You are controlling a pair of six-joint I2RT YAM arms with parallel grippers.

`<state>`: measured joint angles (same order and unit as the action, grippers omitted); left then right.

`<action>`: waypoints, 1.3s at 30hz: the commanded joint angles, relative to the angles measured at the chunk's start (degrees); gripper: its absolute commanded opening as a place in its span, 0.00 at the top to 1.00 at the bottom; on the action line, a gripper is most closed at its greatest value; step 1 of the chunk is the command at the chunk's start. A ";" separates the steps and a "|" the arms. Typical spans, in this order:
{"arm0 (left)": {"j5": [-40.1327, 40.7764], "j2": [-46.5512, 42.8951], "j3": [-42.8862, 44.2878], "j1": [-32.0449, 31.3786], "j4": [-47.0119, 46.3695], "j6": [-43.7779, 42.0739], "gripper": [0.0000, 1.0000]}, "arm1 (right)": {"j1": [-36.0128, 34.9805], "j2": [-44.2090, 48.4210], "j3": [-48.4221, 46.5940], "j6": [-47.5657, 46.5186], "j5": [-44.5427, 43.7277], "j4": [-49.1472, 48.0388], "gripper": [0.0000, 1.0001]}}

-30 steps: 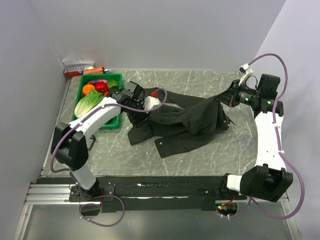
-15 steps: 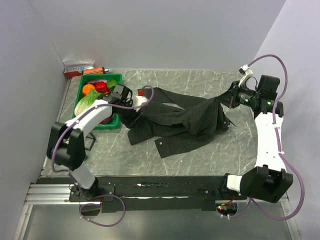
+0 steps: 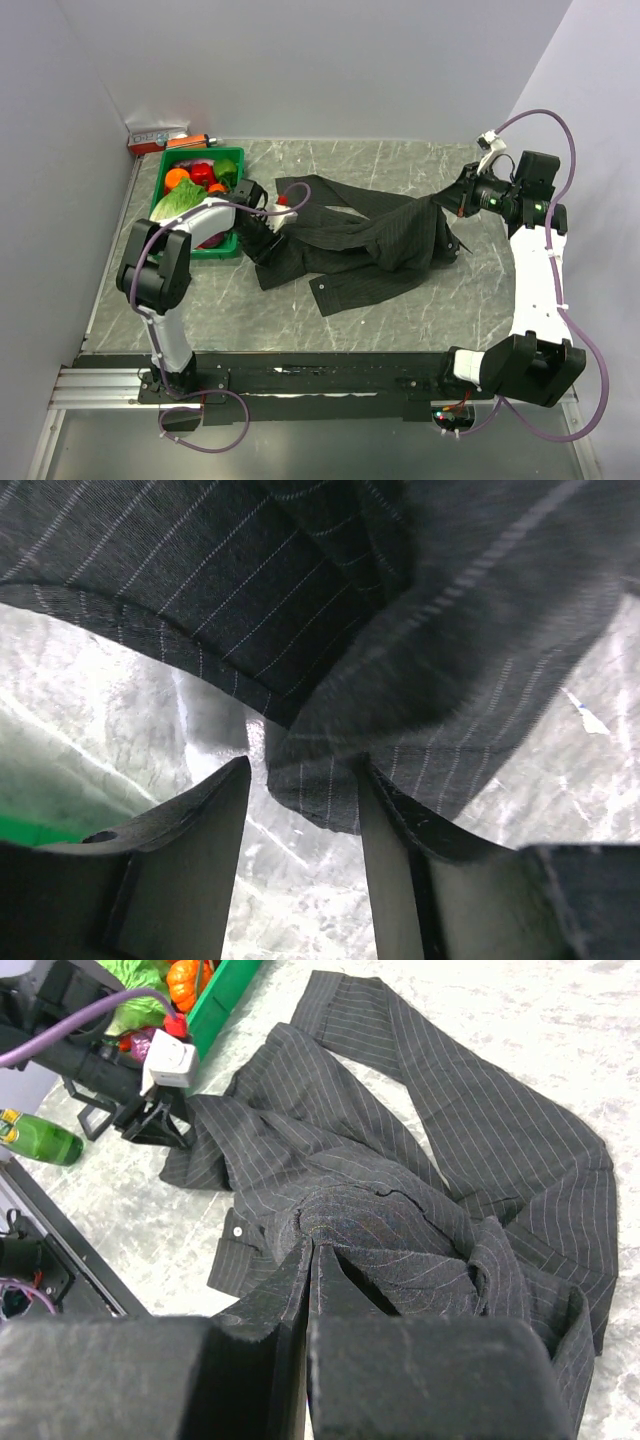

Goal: Remove the brooch from the garment

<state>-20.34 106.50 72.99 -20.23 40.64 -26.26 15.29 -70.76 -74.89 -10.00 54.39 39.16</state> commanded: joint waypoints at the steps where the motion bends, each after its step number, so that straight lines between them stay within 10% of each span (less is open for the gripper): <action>1: -0.76 0.64 -0.39 1.24 -0.12 -2.74 0.48 | 0.44 1.94 -0.08 -0.28 -0.16 -0.22 1.00; 11: -6.37 2.49 0.84 2.82 2.95 -4.33 0.69 | 0.71 0.27 -0.69 0.33 -0.60 -1.01 1.00; 21: -10.60 3.63 1.71 3.35 4.36 -3.45 0.68 | 1.06 -0.34 -0.08 1.74 -0.60 -2.42 1.00; 28: -9.11 2.41 4.43 3.97 5.49 -3.80 0.99 | 1.06 -0.52 -0.43 2.26 -1.57 -3.21 1.00; 39: 0.64 -3.84 38.50 8.36 10.95 -7.31 0.99 | 2.38 -9.56 -17.81 12.80 -4.64 -10.85 1.00</action>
<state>-24.86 109.51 100.22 -12.73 51.31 -30.87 16.45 -78.91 -83.94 -2.72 51.86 35.35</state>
